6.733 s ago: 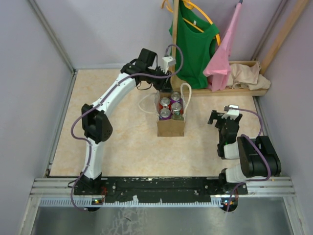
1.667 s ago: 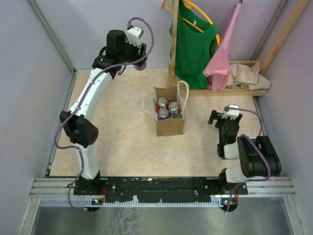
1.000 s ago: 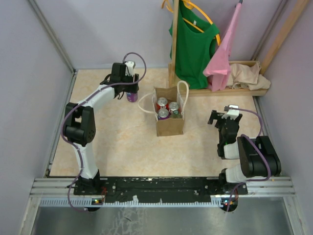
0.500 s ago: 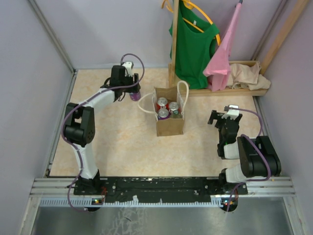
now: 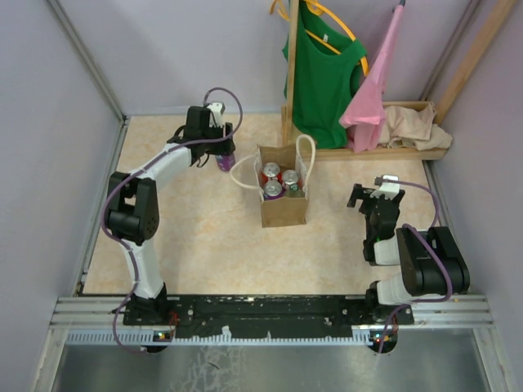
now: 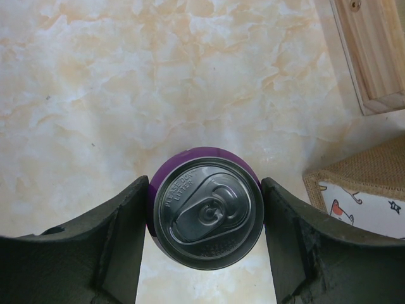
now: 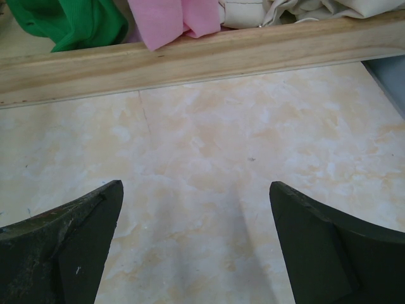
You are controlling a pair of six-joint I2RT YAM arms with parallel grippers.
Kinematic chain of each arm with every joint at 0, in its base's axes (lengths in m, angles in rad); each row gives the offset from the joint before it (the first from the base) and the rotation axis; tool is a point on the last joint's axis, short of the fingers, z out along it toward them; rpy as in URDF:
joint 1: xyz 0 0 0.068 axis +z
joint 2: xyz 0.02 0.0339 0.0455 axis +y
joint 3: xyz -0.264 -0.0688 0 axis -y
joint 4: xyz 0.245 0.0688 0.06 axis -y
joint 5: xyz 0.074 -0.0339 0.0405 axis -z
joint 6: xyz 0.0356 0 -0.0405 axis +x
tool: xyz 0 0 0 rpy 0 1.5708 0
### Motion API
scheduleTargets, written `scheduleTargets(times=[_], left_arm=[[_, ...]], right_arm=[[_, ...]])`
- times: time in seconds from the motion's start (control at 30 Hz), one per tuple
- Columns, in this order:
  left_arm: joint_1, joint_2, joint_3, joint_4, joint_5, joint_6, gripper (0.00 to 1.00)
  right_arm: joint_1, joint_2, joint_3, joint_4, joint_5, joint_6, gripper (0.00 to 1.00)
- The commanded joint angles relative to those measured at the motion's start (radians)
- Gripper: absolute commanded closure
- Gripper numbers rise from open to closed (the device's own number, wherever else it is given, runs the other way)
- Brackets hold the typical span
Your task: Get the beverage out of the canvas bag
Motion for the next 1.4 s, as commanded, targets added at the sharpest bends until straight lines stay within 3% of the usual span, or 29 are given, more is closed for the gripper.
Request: scheduleTargets(times=[0.0, 0.2, 0.27, 0.43, 0.6, 0.73, 0.9, 1.07, 1.17, 1.33, 1.37], left_arm=[[-0.016, -0.025, 0.032, 0.023, 0.001, 0.027, 0.78], [-0.021, -0.015, 0.05, -0.018, -0.006, 0.043, 0.46], [-0.021, -0.018, 0.05, -0.024, -0.011, 0.045, 0.28], [-0.021, -0.02, 0.045, -0.026, -0.012, 0.048, 0.18], [-0.021, -0.025, 0.045, -0.034, -0.014, 0.048, 0.01], [-0.021, -0.053, 0.066, -0.041, -0.03, 0.064, 0.02], [-0.022, -0.067, 0.204, -0.126, -0.023, 0.129, 0.04], [-0.039, -0.071, 0.358, -0.22, 0.097, 0.246, 0.06], [-0.048, -0.094, 0.384, -0.226, 0.247, 0.284, 0.09], [-0.073, -0.093, 0.428, -0.288, 0.41, 0.311, 0.28], [-0.08, -0.088, 0.438, -0.31, 0.413, 0.323, 0.37]], right_arm=[[-0.002, 0.001, 0.021, 0.05, 0.003, 0.001, 0.01], [-0.002, 0.001, 0.021, 0.051, 0.003, 0.001, 0.01], [-0.002, 0.001, 0.021, 0.051, 0.002, 0.002, 0.01], [-0.002, 0.001, 0.02, 0.051, 0.004, 0.001, 0.01], [-0.003, 0.001, 0.021, 0.051, 0.003, 0.001, 0.01], [-0.002, 0.001, 0.02, 0.051, 0.004, 0.0, 0.01], [-0.001, 0.001, 0.02, 0.051, 0.004, 0.001, 0.01], [-0.002, 0.0, 0.02, 0.051, 0.003, 0.002, 0.01], [-0.002, 0.001, 0.021, 0.052, 0.003, 0.001, 0.01], [-0.002, 0.001, 0.021, 0.051, 0.004, 0.001, 0.01], [-0.002, 0.001, 0.021, 0.051, 0.004, 0.002, 0.01]])
